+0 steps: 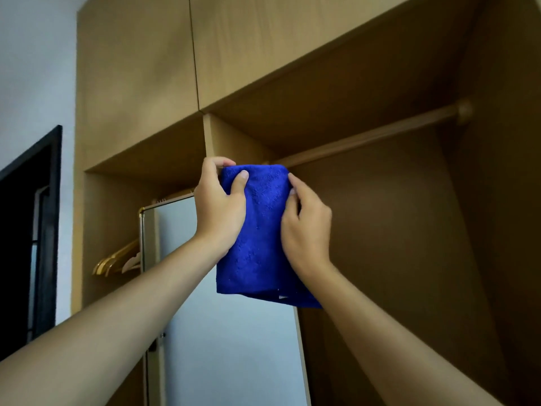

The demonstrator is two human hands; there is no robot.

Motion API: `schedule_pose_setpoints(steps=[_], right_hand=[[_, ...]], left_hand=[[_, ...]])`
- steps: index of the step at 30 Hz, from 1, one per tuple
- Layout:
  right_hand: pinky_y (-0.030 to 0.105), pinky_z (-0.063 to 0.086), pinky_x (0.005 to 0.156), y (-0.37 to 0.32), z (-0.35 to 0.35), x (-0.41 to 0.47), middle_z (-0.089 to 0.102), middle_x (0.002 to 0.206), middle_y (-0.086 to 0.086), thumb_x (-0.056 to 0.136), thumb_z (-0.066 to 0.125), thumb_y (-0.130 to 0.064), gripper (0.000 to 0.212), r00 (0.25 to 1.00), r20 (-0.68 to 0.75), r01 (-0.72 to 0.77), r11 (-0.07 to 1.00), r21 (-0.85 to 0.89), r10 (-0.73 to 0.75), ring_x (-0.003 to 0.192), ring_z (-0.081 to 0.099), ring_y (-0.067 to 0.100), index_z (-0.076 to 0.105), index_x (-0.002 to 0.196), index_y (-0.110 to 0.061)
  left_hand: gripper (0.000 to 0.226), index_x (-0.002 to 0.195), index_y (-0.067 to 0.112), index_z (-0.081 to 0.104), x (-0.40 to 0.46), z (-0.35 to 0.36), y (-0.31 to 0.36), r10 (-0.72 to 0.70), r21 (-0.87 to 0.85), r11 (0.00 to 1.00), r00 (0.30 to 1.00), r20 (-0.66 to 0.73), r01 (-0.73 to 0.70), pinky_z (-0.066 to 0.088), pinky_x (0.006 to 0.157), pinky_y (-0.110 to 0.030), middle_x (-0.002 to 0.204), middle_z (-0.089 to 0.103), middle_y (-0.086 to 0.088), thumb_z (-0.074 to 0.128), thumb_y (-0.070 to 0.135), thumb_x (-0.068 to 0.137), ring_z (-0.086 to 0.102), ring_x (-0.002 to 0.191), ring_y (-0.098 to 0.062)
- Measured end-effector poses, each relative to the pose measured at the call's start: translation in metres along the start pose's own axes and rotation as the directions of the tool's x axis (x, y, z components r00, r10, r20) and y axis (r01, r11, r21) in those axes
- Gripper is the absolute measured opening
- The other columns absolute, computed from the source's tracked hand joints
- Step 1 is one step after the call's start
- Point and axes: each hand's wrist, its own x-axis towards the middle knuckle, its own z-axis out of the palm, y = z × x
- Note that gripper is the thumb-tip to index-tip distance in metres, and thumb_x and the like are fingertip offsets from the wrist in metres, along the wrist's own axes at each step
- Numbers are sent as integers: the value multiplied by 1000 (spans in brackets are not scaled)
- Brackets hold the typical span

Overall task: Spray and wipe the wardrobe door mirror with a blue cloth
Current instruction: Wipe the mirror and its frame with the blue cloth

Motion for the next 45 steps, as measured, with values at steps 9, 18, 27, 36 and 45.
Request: schedule_pose_setpoints(steps=[9, 18, 27, 36, 45], right_hand=[[26, 16, 121, 19, 7, -33, -5, 163, -11, 103, 29, -45, 69, 966, 254, 93, 976, -195, -41, 148, -1, 2, -9, 155, -21], [29, 21, 121, 49, -4, -96, 5, 164, -9, 102, 29, -47, 68, 969, 247, 54, 987, -151, -15, 148, 5, 0, -2, 156, -21], [31, 19, 122, 75, -20, -165, -7, 164, -7, 101, 25, -52, 70, 954, 281, -45, 975, -218, 107, 147, -6, -1, -6, 155, -21], [39, 25, 119, 97, -39, -240, 5, 163, -7, 104, 20, -48, 62, 957, 268, -41, 968, -249, 110, 149, 6, 4, -11, 154, -28], [43, 34, 115, 106, -34, -242, 30, 158, 7, 103, 37, -37, 59, 971, 195, -108, 979, -171, 141, 146, 26, 14, 22, 152, -9]], left_hand=[[14, 99, 23, 51, -11, 4, -24, 138, 202, 969, 989, 51, -145, 38, 81, -10, 96, 48, 17, 60, 15, 92, 46, 102, -11], [37, 133, 12, 50, -65, -6, -44, 543, 241, 579, 589, 598, -779, 23, 115, -26, 142, 46, -8, 36, 14, 99, 34, 136, -21], [42, 144, 3, 30, -123, -16, -87, 525, 129, 464, 389, 757, -876, 24, 118, -38, 152, 29, -9, 35, 8, 103, 26, 144, -24], [37, 141, -1, 33, -175, -25, -100, 543, 48, 403, 281, 791, -914, 30, 116, -40, 149, 33, -13, 34, 5, 105, 32, 141, -28], [40, 137, 2, 46, -171, -17, -83, 476, -74, 298, 80, 876, -952, 22, 118, -42, 145, 42, -12, 36, 18, 101, 35, 139, -24]])
